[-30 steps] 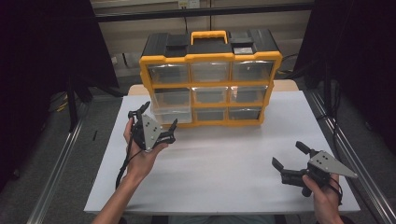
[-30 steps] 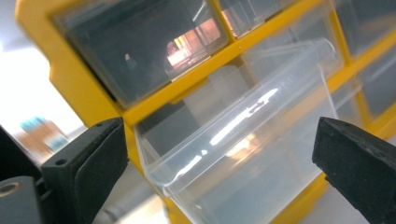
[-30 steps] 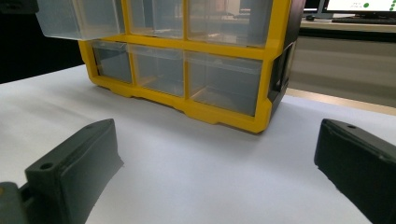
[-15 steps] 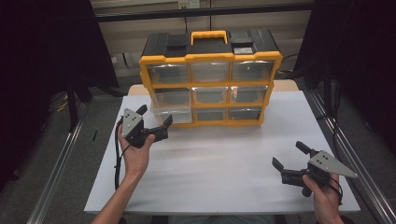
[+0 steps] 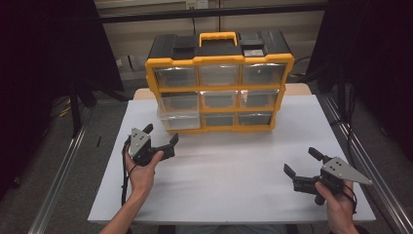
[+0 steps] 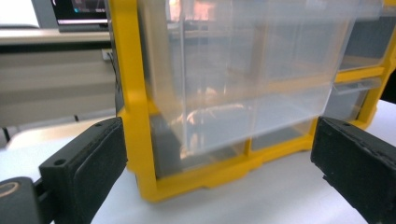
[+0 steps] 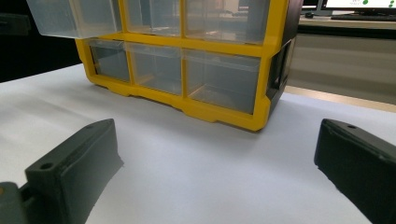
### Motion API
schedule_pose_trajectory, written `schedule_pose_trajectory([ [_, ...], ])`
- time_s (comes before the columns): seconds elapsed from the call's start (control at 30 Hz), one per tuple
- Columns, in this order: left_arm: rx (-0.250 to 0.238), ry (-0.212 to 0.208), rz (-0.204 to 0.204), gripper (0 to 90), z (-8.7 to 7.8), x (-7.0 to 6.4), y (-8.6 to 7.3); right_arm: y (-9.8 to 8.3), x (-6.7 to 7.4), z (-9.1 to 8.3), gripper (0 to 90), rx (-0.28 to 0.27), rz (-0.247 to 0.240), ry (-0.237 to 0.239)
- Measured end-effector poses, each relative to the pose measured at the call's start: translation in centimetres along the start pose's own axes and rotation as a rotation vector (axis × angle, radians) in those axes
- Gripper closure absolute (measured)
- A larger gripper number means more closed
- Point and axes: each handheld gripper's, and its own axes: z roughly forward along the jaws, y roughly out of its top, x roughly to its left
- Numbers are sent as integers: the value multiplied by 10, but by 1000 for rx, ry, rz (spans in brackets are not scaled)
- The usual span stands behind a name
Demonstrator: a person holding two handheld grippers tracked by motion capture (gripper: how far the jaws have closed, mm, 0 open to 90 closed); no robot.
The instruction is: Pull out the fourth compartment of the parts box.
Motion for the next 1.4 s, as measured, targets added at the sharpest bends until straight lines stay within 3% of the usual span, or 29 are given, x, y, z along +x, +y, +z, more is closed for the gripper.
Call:
schedule_pose_trajectory([
  [0.17, 2, 10, 8, 34, -4, 5, -5, 0, 1, 0, 0, 1, 0, 1],
  [0.5, -6, -35, 6, 30, -27, 9, -17, 0, 0, -1, 0, 3, 5, -2],
  [0.67, 7, -28, 47, 30, -44, 17, -22, 0, 0, -1, 0, 1, 4, -2],
  [0.73, 7, -22, 24, 34, -51, 20, -24, 0, -1, -1, 0, 0, 3, -5],
  [0.9, 10, -27, 23, 30, -60, 21, -27, 0, 0, -1, 0, -1, 3, -1],
  [0.93, 2, -19, -6, 30, -66, 23, -27, 0, -1, -2, 0, 0, 3, -8],
  [1.0, 9, 2, -13, 30, -69, 22, -27, 0, -2, -2, 0, -1, 4, -8],
  [1.17, 32, -1, 2, 29, -79, 25, -31, 0, -2, -3, 0, -1, 5, -13],
  [1.27, 28, 49, 7, 28, -86, 29, -32, -1, -3, -3, 0, 2, 10, -18],
  [1.4, 16, 61, -13, 28, -84, 30, -30, -1, -3, -2, 0, 5, 12, -11],
])
